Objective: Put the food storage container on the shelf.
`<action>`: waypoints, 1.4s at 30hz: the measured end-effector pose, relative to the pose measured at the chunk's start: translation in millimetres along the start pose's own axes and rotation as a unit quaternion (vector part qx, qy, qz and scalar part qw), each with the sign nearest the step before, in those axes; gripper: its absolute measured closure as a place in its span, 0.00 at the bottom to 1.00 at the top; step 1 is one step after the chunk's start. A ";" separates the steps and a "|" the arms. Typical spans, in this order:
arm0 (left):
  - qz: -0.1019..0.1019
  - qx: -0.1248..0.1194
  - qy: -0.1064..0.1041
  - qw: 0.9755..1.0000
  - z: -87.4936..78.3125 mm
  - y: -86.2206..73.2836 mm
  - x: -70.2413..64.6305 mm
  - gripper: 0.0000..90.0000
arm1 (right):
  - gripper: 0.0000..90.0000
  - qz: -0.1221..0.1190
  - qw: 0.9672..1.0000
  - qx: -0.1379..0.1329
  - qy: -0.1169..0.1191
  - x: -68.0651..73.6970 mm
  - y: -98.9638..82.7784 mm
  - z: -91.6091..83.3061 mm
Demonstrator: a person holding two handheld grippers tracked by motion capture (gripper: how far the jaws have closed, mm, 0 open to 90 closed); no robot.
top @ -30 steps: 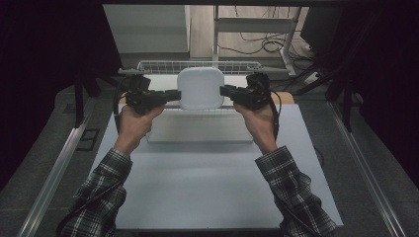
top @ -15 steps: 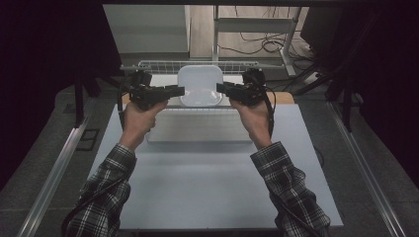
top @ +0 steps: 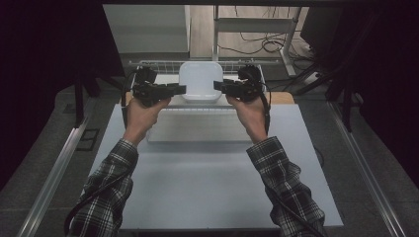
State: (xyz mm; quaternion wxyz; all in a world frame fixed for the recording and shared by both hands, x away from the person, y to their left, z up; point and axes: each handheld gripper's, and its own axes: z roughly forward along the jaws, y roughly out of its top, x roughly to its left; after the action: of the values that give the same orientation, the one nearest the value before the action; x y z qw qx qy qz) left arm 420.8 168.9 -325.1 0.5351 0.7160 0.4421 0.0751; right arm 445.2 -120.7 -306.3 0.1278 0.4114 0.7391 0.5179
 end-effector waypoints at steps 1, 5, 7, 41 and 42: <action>-0.002 -0.001 -0.001 1.000 0.4 0.5 0.6 0.68 | 0.63 0.001 1.000 0.001 0.002 -0.5 0.2 0.4; -0.003 0.000 -0.002 1.000 2.0 2.6 3.1 0.64 | 0.59 -0.004 1.000 0.005 -0.007 -1.1 1.3 2.1; -0.003 -0.001 0.003 1.000 3.3 4.4 3.8 0.61 | 0.57 -0.004 1.000 0.008 -0.010 -2.1 1.7 3.7; 0.103 -0.032 0.036 0.994 -5.1 3.6 -2.0 0.08 | 0.11 -0.051 0.999 -0.005 0.005 -0.2 -1.0 2.1; 0.104 -0.032 0.032 0.994 -5.8 2.1 -2.5 0.07 | 0.11 -0.053 0.999 -0.002 0.006 0.5 -1.9 1.4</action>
State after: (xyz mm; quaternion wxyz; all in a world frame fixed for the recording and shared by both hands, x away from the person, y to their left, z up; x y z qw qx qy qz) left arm 417.2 171.1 -320.0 0.5326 0.7376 0.3797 0.1675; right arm 444.8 -119.7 -308.4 0.1520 0.3682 0.7595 0.5143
